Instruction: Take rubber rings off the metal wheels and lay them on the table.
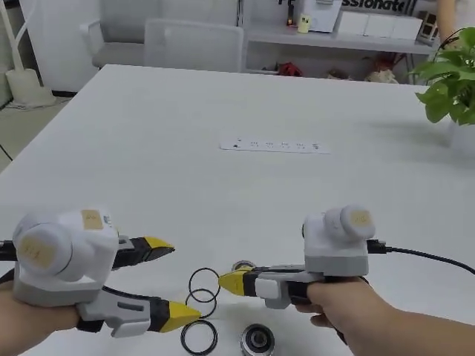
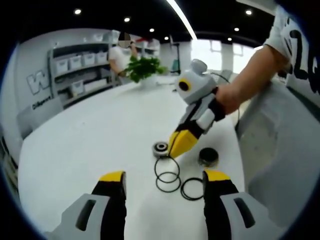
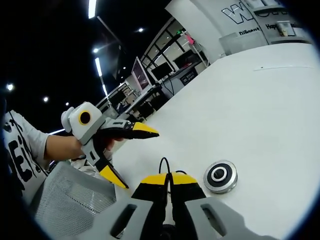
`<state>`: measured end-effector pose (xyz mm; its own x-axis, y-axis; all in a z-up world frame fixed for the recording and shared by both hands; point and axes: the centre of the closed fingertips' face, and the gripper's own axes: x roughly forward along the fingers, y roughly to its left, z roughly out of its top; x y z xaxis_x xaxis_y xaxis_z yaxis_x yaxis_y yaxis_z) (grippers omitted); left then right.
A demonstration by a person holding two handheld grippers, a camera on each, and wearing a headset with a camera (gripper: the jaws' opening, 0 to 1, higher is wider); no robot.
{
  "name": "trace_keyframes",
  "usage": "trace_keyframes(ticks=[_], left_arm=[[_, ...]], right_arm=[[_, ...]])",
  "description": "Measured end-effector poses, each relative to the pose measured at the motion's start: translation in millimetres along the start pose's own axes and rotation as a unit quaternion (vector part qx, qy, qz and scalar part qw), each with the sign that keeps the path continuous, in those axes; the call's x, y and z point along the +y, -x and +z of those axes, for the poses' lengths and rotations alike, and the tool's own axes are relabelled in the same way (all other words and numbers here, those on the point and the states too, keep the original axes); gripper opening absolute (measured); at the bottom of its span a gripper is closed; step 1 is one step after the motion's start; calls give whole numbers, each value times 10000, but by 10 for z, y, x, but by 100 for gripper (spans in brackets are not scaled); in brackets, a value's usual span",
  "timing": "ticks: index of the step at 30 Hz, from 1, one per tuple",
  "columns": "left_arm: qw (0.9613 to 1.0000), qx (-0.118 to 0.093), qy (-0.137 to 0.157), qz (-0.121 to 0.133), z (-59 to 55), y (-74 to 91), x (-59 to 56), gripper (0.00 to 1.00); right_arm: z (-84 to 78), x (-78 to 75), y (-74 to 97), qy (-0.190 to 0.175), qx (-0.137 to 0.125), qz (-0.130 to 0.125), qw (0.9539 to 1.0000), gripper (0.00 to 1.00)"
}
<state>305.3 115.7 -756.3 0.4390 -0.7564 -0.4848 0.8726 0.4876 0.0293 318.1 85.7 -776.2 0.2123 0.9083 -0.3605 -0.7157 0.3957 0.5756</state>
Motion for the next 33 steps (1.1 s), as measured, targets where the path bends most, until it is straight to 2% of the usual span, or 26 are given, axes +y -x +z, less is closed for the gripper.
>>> trace_keyframes(ticks=[6, 17, 33], left_arm=[[10000, 50, 67, 11, -85, 20, -12, 63], [9998, 95, 152, 29, -174, 34, -9, 62], [9997, 186, 174, -30, -227, 15, -35, 62]], right_arm=[[-71, -21, -40, -104, 100, 5, 9999, 0], [-150, -65, -77, -362, 167, -11, 9992, 0], [-196, -110, -78, -450, 191, -71, 9988, 0]])
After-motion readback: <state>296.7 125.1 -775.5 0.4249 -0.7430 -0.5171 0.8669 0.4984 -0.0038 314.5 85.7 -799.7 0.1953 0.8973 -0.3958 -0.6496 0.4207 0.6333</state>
